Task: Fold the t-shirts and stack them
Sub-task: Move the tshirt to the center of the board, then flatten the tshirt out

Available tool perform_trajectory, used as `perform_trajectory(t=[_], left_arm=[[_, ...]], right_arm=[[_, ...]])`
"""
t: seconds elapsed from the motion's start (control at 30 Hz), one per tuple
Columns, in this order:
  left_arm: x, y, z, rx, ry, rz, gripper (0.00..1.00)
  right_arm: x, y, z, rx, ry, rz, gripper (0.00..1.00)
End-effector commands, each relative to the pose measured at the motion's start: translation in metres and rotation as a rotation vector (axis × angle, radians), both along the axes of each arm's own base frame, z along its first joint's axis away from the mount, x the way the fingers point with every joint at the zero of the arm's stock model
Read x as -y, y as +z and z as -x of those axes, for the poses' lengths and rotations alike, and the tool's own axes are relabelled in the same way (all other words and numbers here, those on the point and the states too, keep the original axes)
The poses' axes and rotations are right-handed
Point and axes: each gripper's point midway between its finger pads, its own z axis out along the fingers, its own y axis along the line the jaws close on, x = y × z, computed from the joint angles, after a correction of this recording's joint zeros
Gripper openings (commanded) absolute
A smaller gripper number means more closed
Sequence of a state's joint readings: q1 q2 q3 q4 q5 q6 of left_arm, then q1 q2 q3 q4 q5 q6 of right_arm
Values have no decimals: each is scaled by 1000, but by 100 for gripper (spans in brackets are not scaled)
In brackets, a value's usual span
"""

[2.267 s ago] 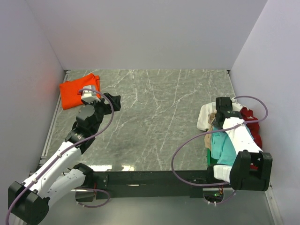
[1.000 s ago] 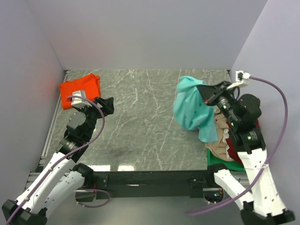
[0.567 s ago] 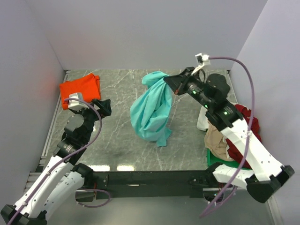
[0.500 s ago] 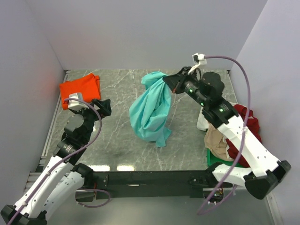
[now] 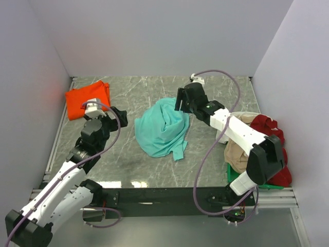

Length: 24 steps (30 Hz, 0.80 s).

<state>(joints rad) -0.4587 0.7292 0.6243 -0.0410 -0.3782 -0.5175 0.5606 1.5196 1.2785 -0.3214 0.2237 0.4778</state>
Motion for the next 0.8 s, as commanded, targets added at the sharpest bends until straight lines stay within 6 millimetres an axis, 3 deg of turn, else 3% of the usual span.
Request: perform_trajectory(t=[0.0,0.13,0.23,0.37,0.53,0.6,0.73,0.77], left_arm=[[17,16,-8,47,-67,48,99],[43,10,-18,29,-166,84,99],[66,-3,-26,-10,-252,105,100],[94,-33,-40,-113,-342,115,100],[120,-52,-49,-167,-425,188,99],[130,-48,-51,-149,-462,228,99],[150,-58,-57,-181,-507,273,99],[156,-72,-60,-220,-506,262,99]], right_arm=[[15,-24,2,-50,-65,73,74],[27,-61,4,-157,-96,192,71],[35,-76,4,-206,-125,246,72],[24,-83,3,-216,-83,207,71],[7,-85,3,-219,-14,132,71],[3,-87,1,-222,0,123,71],[1,-101,-2,-253,13,125,71],[0,-102,-3,-256,15,124,70]])
